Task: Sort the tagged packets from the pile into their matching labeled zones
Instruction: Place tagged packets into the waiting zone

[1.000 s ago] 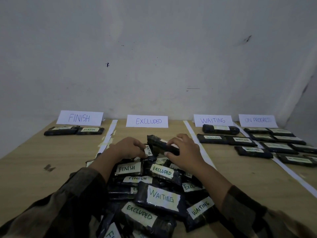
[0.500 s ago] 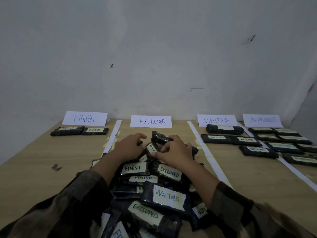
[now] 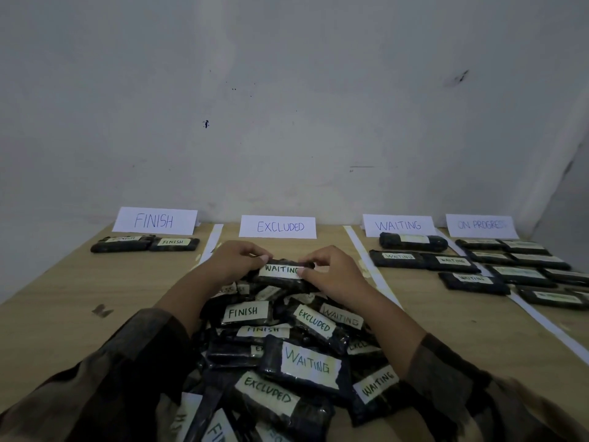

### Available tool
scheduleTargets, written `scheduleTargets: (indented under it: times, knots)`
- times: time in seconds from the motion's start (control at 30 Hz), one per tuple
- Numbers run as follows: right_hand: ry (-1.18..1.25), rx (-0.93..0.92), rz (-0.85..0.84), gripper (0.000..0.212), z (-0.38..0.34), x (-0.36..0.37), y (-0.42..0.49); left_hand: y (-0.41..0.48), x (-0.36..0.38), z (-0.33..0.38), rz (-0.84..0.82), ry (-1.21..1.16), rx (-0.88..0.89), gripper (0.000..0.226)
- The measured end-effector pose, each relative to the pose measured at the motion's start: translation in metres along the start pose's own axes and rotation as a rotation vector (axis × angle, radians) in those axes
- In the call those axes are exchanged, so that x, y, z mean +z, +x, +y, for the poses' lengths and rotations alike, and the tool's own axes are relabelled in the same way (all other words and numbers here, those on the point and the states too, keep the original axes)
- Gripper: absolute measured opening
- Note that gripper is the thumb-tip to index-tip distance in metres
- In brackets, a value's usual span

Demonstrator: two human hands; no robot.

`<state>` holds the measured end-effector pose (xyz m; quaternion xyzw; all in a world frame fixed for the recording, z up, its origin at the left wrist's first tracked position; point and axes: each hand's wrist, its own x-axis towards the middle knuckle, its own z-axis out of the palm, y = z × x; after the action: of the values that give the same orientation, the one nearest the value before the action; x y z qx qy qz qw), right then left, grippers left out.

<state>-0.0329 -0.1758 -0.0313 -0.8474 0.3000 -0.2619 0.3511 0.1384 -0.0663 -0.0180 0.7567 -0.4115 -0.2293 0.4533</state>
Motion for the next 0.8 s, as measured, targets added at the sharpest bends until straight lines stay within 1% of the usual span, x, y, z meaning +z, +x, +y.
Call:
scheduleTargets:
  times: [0.1,0.17,0.27,0.43,0.6,0.8]
  knots:
    - [-0.159,-0.144,-0.06,0.046,0.0,-0.002,-0.004,-0.002,0.002,0.004,0.008,-0.02,0.013,0.013]
    - [-0.331,-0.228,-0.062,0.058,0.0,-0.004,-0.005,-0.002,0.006,0.008,0.018,-0.014,0.017,0.015]
    - [-0.454,-0.31,-0.011,0.059,0.003,-0.016,-0.006,0.0,0.015,0.017,0.016,-0.012,0.025,0.016]
    - [-0.508,-0.304,0.013,0.058,0.018,-0.047,-0.009,0.001,0.04,0.033,-0.008,0.008,0.102,0.016]
    - [-0.575,-0.197,0.029,0.057,0.048,-0.09,-0.013,0.01,0.071,0.045,-0.04,0.226,0.261,0.034]
    - [-0.659,-0.058,0.067,0.058,0.091,-0.133,-0.017,0.02,0.107,0.056,-0.088,0.504,0.417,0.043]
